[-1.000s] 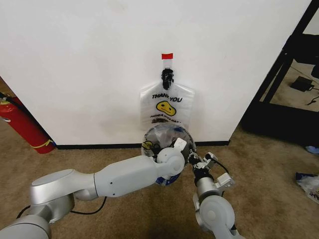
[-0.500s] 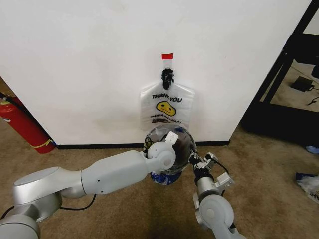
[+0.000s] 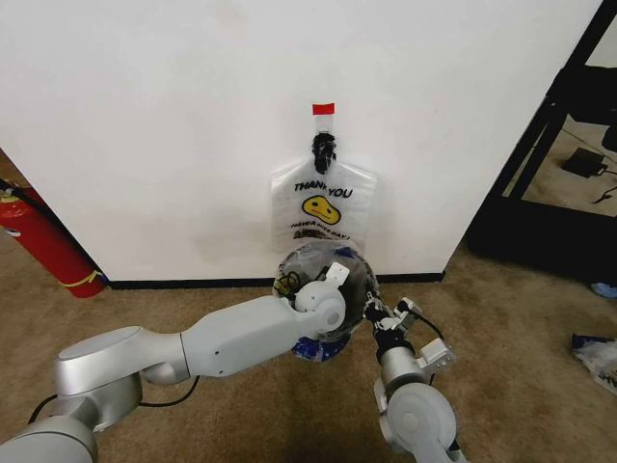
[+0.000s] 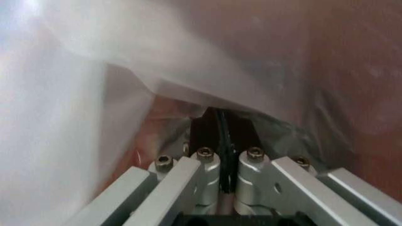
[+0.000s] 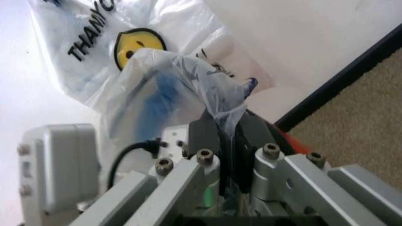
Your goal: Pick up the garbage bag from the wall and place it over the trash bin.
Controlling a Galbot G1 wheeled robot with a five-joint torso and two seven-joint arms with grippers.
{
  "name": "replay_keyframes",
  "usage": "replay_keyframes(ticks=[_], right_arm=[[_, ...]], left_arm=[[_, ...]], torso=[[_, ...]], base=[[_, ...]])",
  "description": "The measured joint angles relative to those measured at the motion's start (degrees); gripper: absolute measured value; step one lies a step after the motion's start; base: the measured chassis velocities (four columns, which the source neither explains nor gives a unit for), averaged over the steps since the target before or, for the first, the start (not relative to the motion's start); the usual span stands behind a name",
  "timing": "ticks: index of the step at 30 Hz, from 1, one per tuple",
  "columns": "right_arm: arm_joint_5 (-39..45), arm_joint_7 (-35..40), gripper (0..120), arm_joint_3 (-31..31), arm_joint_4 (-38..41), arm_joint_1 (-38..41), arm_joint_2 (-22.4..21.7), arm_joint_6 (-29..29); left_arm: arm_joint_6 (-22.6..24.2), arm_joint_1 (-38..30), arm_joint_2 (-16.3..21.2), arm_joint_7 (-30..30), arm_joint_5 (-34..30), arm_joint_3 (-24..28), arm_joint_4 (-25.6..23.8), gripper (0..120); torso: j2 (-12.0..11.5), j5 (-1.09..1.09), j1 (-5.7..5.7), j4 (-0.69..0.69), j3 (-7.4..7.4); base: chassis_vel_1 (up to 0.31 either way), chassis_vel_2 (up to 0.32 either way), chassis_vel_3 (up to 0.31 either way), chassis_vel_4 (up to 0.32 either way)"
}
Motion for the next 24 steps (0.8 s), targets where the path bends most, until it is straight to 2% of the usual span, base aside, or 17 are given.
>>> replay_keyframes(ticks=[11, 20, 24], right_arm=[[0.65, -0.20, 1, -0.46, 0.59, -0.57, 0.60, -0.26], [-0.27, -0.88, 1, 0.75, -4.43, 1.32, 1.54, 1.48], [-0.61, -1.40, 1, 0.25, -4.74, 1.47, 2.09, 1.56]], left_arm=[[-0.71, 0.53, -1.07, 0.54, 0.99, -0.33, 1.55, 0], [-0.74, 0.20, 1.76, -0.76, -1.36, -1.29, -5.76, 0], [-0.55, 0.02, 1.35, -0.89, -1.78, -0.91, -5.67, 0]], torso=[[0.00, 0.00, 0.00, -0.01, 0.00], [0.00, -0.01, 0.00, 0.00, 0.00], [0.00, 0.00, 0.00, 0.00, 0.00]], base=[[0.000, 0.000, 0.000, 0.000], [0.000, 0.000, 0.000, 0.000], [0.000, 0.000, 0.000, 0.000]])
